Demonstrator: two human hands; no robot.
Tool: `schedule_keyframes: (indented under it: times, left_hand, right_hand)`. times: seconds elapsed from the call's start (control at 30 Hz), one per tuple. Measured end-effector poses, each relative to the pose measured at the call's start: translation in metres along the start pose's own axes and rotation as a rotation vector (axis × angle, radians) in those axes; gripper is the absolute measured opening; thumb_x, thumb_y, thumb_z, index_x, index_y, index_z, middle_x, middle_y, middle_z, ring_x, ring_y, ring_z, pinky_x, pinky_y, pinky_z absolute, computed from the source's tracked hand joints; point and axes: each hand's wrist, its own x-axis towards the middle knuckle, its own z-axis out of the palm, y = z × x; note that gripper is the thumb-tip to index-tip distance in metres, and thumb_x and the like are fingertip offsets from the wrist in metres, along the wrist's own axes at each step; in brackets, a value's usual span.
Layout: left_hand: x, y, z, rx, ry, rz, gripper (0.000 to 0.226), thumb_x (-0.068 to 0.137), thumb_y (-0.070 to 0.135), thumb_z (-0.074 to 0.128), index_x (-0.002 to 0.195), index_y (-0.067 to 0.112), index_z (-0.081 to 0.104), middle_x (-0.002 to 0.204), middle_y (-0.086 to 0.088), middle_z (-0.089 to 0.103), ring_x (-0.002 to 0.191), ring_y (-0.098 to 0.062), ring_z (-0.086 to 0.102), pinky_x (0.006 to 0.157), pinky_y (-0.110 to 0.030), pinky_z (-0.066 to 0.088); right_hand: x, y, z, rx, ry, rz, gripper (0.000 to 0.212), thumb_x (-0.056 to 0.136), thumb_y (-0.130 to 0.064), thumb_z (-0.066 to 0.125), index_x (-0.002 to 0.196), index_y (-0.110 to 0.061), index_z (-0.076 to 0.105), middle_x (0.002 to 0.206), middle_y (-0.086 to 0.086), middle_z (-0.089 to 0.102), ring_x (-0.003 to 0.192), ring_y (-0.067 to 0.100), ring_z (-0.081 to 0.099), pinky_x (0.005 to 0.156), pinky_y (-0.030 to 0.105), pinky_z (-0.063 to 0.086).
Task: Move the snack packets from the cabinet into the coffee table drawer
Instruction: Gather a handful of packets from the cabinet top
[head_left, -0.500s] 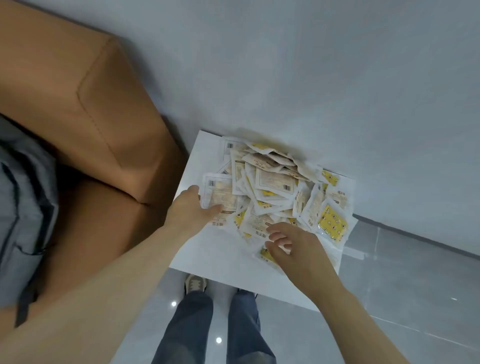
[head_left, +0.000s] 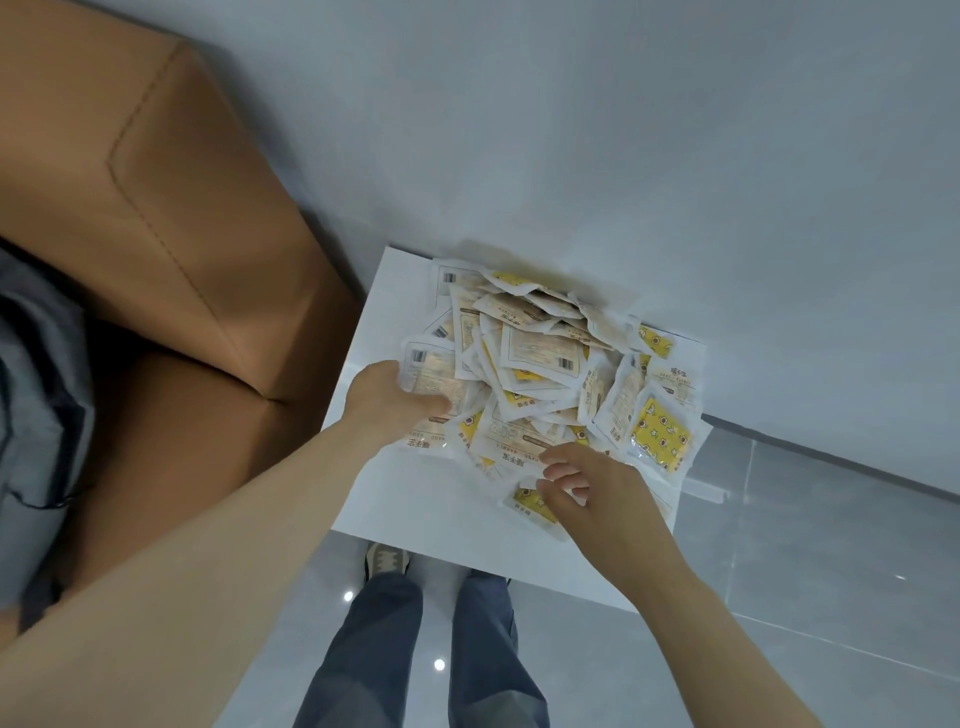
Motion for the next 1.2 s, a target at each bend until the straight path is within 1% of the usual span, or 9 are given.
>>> schedule_keyframes:
  times: [0.1, 0.2, 0.33, 0.47, 0.63, 0.83, 1.0, 1.13, 1.2]
  left_hand:
    - [-0.007, -0.003, -0.003, -0.073, -0.027, 0.006, 0.027, 0.074, 0.02, 0.076, 0.099, 0.02, 0.067, 0.095, 0.005, 0.069, 0.084, -0.011, 0.064, 0.06, -0.017, 0.045]
    - [-0.014, -0.009, -0.007, -0.075, -0.033, 0.012, 0.025, 0.077, 0.018, 0.074, 0.1, 0.019, 0.065, 0.093, 0.006, 0.067, 0.082, -0.008, 0.062, 0.062, -0.017, 0.045]
    - [-0.019, -0.022, -0.016, -0.06, -0.042, -0.019, 0.03, 0.074, 0.019, 0.075, 0.102, 0.019, 0.064, 0.096, 0.007, 0.068, 0.089, -0.014, 0.065, 0.076, -0.03, 0.054]
    - [-0.028, -0.037, -0.029, -0.077, -0.068, -0.046, 0.022, 0.075, 0.015, 0.074, 0.097, 0.016, 0.069, 0.093, 0.002, 0.072, 0.088, -0.018, 0.068, 0.075, -0.033, 0.055]
    - [-0.042, -0.049, -0.038, -0.086, -0.068, -0.038, 0.017, 0.073, 0.013, 0.076, 0.09, 0.015, 0.073, 0.09, -0.003, 0.074, 0.089, -0.025, 0.069, 0.08, -0.04, 0.056]
    - [-0.06, -0.051, -0.052, -0.094, -0.027, -0.01, 0.022, 0.076, 0.011, 0.073, 0.097, 0.013, 0.068, 0.093, -0.001, 0.073, 0.089, -0.022, 0.069, 0.075, -0.035, 0.055]
    - [-0.07, -0.05, -0.061, -0.148, -0.036, 0.006, 0.026, 0.077, 0.007, 0.072, 0.1, 0.017, 0.067, 0.094, 0.005, 0.072, 0.088, -0.014, 0.068, 0.066, -0.021, 0.051]
    - [-0.075, -0.051, -0.072, -0.197, -0.021, 0.01, 0.027, 0.077, 0.007, 0.071, 0.102, 0.019, 0.067, 0.095, 0.007, 0.072, 0.087, -0.011, 0.068, 0.067, -0.022, 0.05]
    - [-0.075, -0.052, -0.077, -0.18, -0.009, 0.012, 0.027, 0.077, 0.009, 0.072, 0.101, 0.02, 0.066, 0.094, 0.008, 0.071, 0.086, -0.01, 0.068, 0.066, -0.022, 0.049]
  right_hand:
    - [-0.002, 0.003, 0.0, 0.003, 0.0, 0.013, 0.022, 0.088, -0.029, 0.062, 0.109, -0.028, 0.063, 0.096, -0.014, 0.066, 0.09, 0.0, 0.061, 0.087, 0.026, 0.053]
    - [-0.004, 0.005, 0.001, 0.006, 0.002, 0.025, 0.022, 0.088, -0.028, 0.063, 0.11, -0.027, 0.063, 0.096, -0.014, 0.066, 0.09, 0.002, 0.061, 0.087, 0.026, 0.053]
    - [-0.005, 0.005, 0.002, 0.021, 0.006, 0.03, 0.022, 0.088, -0.027, 0.063, 0.11, -0.027, 0.063, 0.096, -0.013, 0.066, 0.09, 0.002, 0.061, 0.087, 0.025, 0.052]
    - [-0.008, 0.003, 0.004, 0.032, 0.014, 0.026, 0.021, 0.088, -0.026, 0.063, 0.109, -0.026, 0.064, 0.094, -0.013, 0.066, 0.089, 0.002, 0.061, 0.086, 0.025, 0.052]
    - [-0.013, 0.0, 0.011, 0.032, 0.01, 0.035, 0.02, 0.089, -0.024, 0.061, 0.108, -0.025, 0.064, 0.091, -0.015, 0.065, 0.088, 0.001, 0.061, 0.085, 0.022, 0.051]
    - [-0.019, -0.009, 0.018, 0.042, 0.007, 0.045, 0.02, 0.089, -0.023, 0.059, 0.108, -0.025, 0.064, 0.091, -0.015, 0.066, 0.088, 0.001, 0.061, 0.084, 0.02, 0.051]
    - [-0.019, -0.018, 0.025, 0.043, 0.008, 0.035, 0.018, 0.088, -0.024, 0.06, 0.106, -0.025, 0.064, 0.091, -0.013, 0.066, 0.087, 0.002, 0.061, 0.085, 0.024, 0.052]
    - [-0.017, -0.023, 0.031, 0.052, 0.003, 0.025, 0.019, 0.088, -0.023, 0.062, 0.107, -0.023, 0.063, 0.093, -0.009, 0.066, 0.088, 0.003, 0.06, 0.079, 0.015, 0.047]
    - [-0.016, -0.026, 0.033, 0.048, -0.003, 0.029, 0.021, 0.089, -0.023, 0.062, 0.109, -0.021, 0.062, 0.095, -0.007, 0.065, 0.089, 0.005, 0.059, 0.08, 0.017, 0.047]
